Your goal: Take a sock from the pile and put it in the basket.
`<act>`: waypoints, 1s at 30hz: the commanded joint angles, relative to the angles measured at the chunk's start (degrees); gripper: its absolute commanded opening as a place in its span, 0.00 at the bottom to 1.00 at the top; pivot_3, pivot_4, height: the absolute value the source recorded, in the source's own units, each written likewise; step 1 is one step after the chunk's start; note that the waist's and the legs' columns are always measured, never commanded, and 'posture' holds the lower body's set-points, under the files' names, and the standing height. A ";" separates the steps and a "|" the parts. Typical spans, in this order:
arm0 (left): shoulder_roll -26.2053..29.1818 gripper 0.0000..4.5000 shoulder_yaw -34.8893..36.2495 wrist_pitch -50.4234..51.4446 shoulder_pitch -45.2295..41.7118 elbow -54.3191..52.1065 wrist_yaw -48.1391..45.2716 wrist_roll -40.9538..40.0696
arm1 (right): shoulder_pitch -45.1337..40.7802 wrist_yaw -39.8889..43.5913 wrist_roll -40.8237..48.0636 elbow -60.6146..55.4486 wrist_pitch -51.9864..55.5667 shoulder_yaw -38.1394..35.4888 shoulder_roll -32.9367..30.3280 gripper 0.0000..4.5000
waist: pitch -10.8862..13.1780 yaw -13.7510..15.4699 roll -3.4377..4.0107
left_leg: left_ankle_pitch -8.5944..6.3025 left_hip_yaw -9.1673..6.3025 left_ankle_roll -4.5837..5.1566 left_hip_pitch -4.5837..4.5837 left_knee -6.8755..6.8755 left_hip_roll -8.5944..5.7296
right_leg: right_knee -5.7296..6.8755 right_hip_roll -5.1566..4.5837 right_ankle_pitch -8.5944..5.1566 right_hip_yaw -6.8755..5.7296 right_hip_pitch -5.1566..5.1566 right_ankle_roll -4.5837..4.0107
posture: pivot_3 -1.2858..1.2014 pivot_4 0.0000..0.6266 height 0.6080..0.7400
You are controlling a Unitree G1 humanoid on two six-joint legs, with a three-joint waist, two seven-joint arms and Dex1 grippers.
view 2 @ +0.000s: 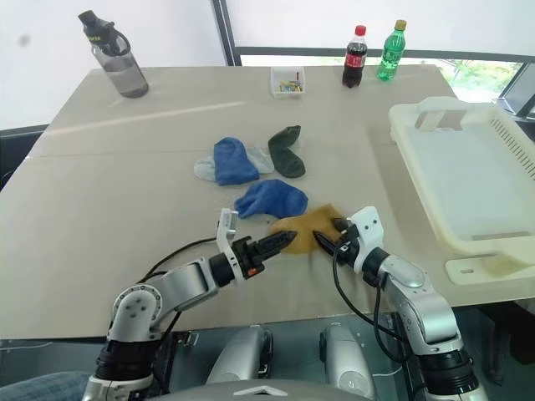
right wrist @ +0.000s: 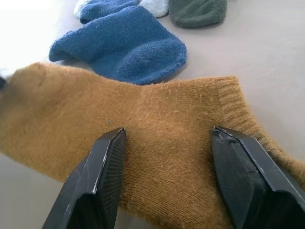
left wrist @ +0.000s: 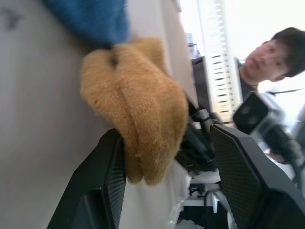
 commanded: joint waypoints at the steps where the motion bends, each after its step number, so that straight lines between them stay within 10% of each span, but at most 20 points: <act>1: -0.74 0.62 0.49 -1.04 -1.77 -3.72 -3.88 -1.52 | 1.25 -0.03 -0.58 0.19 0.89 0.90 -0.02 0.64 | 0.00 -0.01 0.00 | 0.00 0.00 0.00 -0.01 0.00 0.00 | -0.01 0.00 0.00 0.00 0.00 0.00 | 0.52 0.24 1.00; 17: -5.47 0.62 -4.17 -0.67 -9.41 5.16 -12.75 8.72 | 2.05 -0.96 0.46 -6.18 4.19 -1.46 -1.20 0.64 | 0.03 0.02 0.00 | 0.00 0.01 0.00 -0.10 -0.01 -0.04 | -0.05 0.01 -0.02 -0.03 -0.02 0.03 | 0.52 0.24 1.00; 30: -7.08 0.62 -5.28 2.48 -13.69 12.62 -19.98 17.65 | 5.85 4.83 15.84 -21.68 17.10 -20.05 -16.89 0.64 | 0.14 0.10 0.03 | 0.00 0.00 0.01 -0.22 -0.04 -0.07 | -0.09 -0.02 -0.05 -0.05 -0.11 0.08 | 0.52 0.24 1.00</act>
